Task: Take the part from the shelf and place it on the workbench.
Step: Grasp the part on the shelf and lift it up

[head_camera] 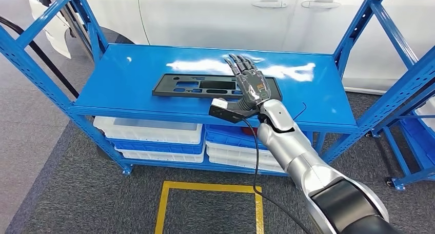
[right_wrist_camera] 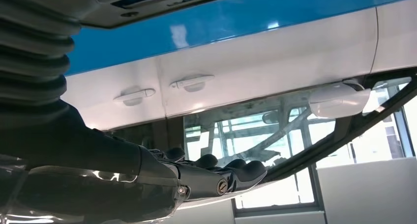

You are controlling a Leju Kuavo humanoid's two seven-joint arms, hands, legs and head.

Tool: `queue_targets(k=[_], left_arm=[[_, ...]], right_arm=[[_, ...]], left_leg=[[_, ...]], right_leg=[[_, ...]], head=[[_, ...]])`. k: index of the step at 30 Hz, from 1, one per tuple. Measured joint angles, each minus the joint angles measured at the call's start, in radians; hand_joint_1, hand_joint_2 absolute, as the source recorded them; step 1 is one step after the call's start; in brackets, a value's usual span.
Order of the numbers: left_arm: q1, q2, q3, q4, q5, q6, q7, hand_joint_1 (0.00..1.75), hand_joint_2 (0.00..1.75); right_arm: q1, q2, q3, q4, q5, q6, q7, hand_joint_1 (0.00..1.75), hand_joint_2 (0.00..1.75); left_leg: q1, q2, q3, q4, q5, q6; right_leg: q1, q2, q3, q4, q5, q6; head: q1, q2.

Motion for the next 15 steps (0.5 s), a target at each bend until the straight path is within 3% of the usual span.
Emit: queue_targets(k=[2,4,6,7,10,11,12,15], left_arm=[[-0.001,0.000,0.000,0.000,0.000,0.001,0.001,0.00,0.00],[-0.002,0.001,0.000,0.000,0.000,0.002,0.002,0.00,0.00],[-0.003,0.001,0.000,0.000,0.000,0.003,0.003,0.00,0.00],[-0.003,0.001,0.000,0.000,0.000,0.003,0.003,0.00,0.00],[-0.004,0.001,0.000,0.000,0.000,0.003,0.003,0.00,0.00],[-0.004,0.001,0.000,0.000,0.001,0.003,0.004,0.00,0.00],[-0.003,0.001,0.000,0.000,0.001,0.003,0.004,0.00,0.00],[-0.003,0.001,0.000,0.000,0.002,0.003,0.005,0.00,0.00]], right_arm=[[0.000,0.000,0.000,-0.003,-0.001,0.001,-0.001,0.00,0.00],[0.000,0.000,0.000,-0.006,-0.001,0.002,-0.005,0.00,0.00],[-0.002,-0.001,0.000,-0.010,-0.002,0.002,-0.007,0.00,0.00],[-0.003,-0.001,0.000,-0.011,-0.002,0.002,-0.007,0.00,0.00],[0.002,-0.001,0.000,-0.012,-0.002,0.004,-0.007,0.00,0.00],[0.006,-0.001,0.000,-0.012,-0.002,0.005,-0.007,0.00,0.00],[0.009,-0.001,0.000,-0.012,-0.002,0.005,-0.007,0.00,0.00],[0.007,-0.001,0.000,-0.012,-0.002,0.006,-0.008,0.00,0.00]], left_leg=[[-0.003,-0.001,0.025,-0.052,0.008,0.010],[-0.004,-0.002,0.028,-0.057,0.008,0.022],[-0.001,-0.001,0.034,-0.065,0.010,0.034],[0.001,-0.001,0.038,-0.069,0.011,0.039],[0.000,0.000,0.040,-0.069,0.007,0.046],[0.000,0.000,0.040,-0.068,0.006,0.046],[-0.001,-0.001,0.041,-0.067,0.005,0.046],[-0.003,-0.005,0.047,-0.063,-0.004,0.039]], right_leg=[[0.003,0.001,0.000,0.003,-0.004,0.009],[0.004,0.001,0.000,0.002,-0.006,0.020],[0.001,0.000,-0.010,0.028,-0.026,0.031],[0.000,-0.001,-0.028,0.068,-0.048,0.036],[-0.004,-0.001,-0.128,0.253,-0.120,0.045],[-0.004,-0.001,-0.148,0.282,-0.119,0.046],[-0.005,-0.001,-0.150,0.274,-0.099,0.046],[-0.001,-0.002,-0.068,0.082,0.005,0.034]], head=[[0.000,0.000],[0.000,0.000],[0.000,0.000],[0.000,0.000],[0.000,0.000],[0.000,0.000],[0.000,0.000],[0.000,0.000]])
